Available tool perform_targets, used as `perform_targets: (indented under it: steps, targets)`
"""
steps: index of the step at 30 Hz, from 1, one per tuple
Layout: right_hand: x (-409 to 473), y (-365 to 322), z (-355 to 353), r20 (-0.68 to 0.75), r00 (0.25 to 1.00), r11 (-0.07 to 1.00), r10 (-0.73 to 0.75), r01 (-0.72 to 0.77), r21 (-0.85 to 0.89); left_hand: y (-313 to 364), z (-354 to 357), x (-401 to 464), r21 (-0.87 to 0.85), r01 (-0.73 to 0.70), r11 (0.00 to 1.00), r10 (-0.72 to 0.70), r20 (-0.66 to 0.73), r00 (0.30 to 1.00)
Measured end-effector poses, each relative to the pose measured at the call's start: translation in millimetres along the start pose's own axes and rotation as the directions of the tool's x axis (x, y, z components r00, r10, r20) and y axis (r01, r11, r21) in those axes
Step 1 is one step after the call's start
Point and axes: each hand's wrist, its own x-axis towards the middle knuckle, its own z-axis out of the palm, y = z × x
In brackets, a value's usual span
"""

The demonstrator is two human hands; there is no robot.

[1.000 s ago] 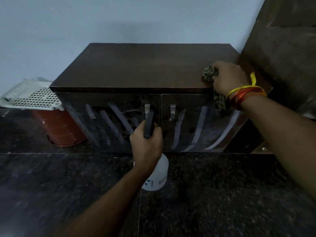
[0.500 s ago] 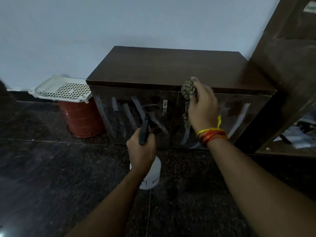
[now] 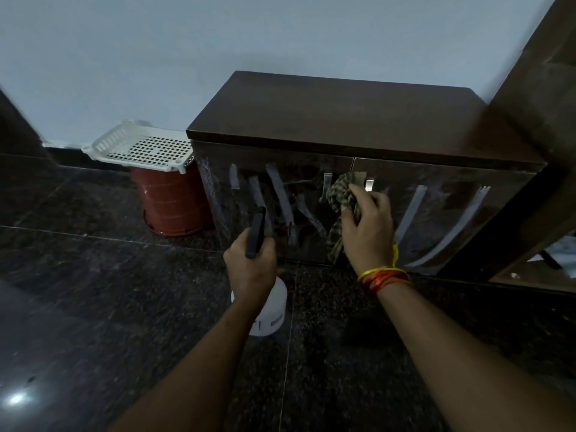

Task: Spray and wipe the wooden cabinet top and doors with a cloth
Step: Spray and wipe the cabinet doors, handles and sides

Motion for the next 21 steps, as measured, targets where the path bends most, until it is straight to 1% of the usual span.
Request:
perform_targets:
  steps: [3,6,10,13,16,19,21]
  targets:
    - [-7.9,-3.5,2.7,0.021,0.999,0.999,0.031,-0.031,0.016,2.0,-8.9,2.4,-0.016,0.014,1.000,-0.015,-0.040,0.999]
    - [-16.5,-5.6,10.7,0.072,0.997,0.999,0.011,-0.013,0.030,1.3,-19.5,4.0,0.012,0.018,1.000,-0.017,-0.073,0.997]
    - [-23.1,-5.2,18.1,0.096,0.994,0.999,0.046,-0.048,0.018,-9.6,-30.2,4.8,0.128,0.006,0.992,-0.003,-0.022,1.000]
    - [-24.5,-4.4,22.4,0.114,0.992,0.998,0.059,-0.060,0.009,-23.3,-37.8,8.1,0.181,-0.001,0.983,0.000,0.006,1.000]
    - [-26.1,-3.1,27.6,0.130,0.989,0.997,0.073,-0.073,-0.002,-30.1,-45.1,14.0,0.176,0.017,0.984,-0.008,-0.050,0.999]
    - [-28.6,-4.6,32.8,0.158,0.984,0.996,0.087,-0.087,-0.004,-32.7,-50.5,21.2,0.149,0.077,0.986,-0.058,-0.129,0.990]
    - [-30.5,-5.6,35.9,0.169,0.982,0.997,0.081,-0.082,-0.007,-37.0,-53.3,25.5,0.137,0.094,0.986,-0.068,-0.180,0.981]
